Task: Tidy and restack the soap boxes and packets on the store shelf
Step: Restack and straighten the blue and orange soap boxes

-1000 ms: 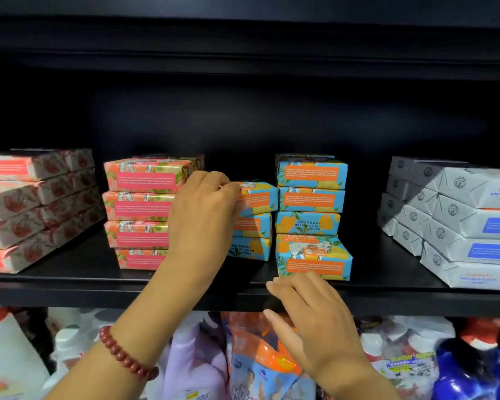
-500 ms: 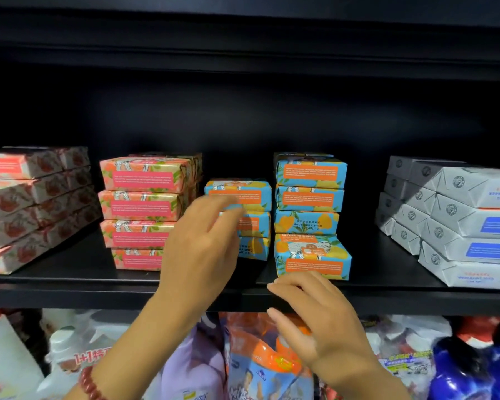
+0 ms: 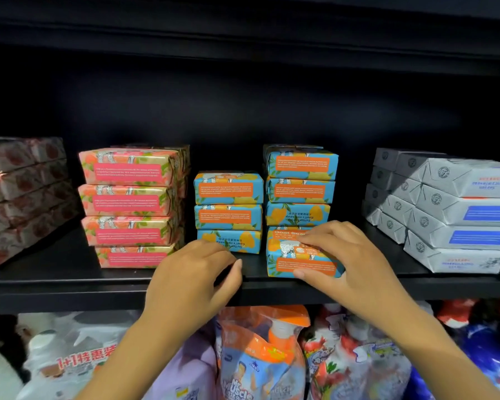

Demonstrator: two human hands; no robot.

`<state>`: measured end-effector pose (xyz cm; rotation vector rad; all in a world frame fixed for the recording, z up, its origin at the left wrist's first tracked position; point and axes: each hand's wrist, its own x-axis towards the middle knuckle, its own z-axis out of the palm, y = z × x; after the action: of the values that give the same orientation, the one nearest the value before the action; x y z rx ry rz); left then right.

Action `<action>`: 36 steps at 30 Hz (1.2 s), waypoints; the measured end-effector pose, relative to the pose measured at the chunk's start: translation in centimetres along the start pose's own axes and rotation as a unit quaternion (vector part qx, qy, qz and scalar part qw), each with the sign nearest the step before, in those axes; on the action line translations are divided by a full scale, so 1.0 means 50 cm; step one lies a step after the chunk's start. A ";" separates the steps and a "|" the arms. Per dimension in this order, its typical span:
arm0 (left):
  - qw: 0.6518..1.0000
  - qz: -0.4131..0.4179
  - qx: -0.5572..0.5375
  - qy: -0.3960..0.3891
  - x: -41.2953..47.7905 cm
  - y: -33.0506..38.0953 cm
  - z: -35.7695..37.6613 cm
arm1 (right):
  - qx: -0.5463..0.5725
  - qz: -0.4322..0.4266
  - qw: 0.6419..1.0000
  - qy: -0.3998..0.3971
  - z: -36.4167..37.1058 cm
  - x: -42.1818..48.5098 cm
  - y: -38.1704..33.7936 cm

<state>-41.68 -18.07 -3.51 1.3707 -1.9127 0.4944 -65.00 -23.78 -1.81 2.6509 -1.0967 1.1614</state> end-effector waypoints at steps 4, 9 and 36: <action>1.000 0.007 0.010 -0.002 -0.001 -0.001 0.001 | -0.005 0.018 0.997 -0.078 -0.025 0.023 0.001; 1.000 -0.008 0.000 -0.009 -0.002 0.002 -0.005 | 0.072 0.066 0.982 -0.163 -0.033 0.038 -0.008; 0.845 -0.157 -0.509 -0.034 0.028 0.060 -0.032 | 0.056 -0.164 0.967 0.189 -0.034 -0.016 -0.066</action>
<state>-44.16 -16.84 -1.11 0.9105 -1.5279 -0.6797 -64.39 -20.29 -0.36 2.4081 -0.5201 1.5937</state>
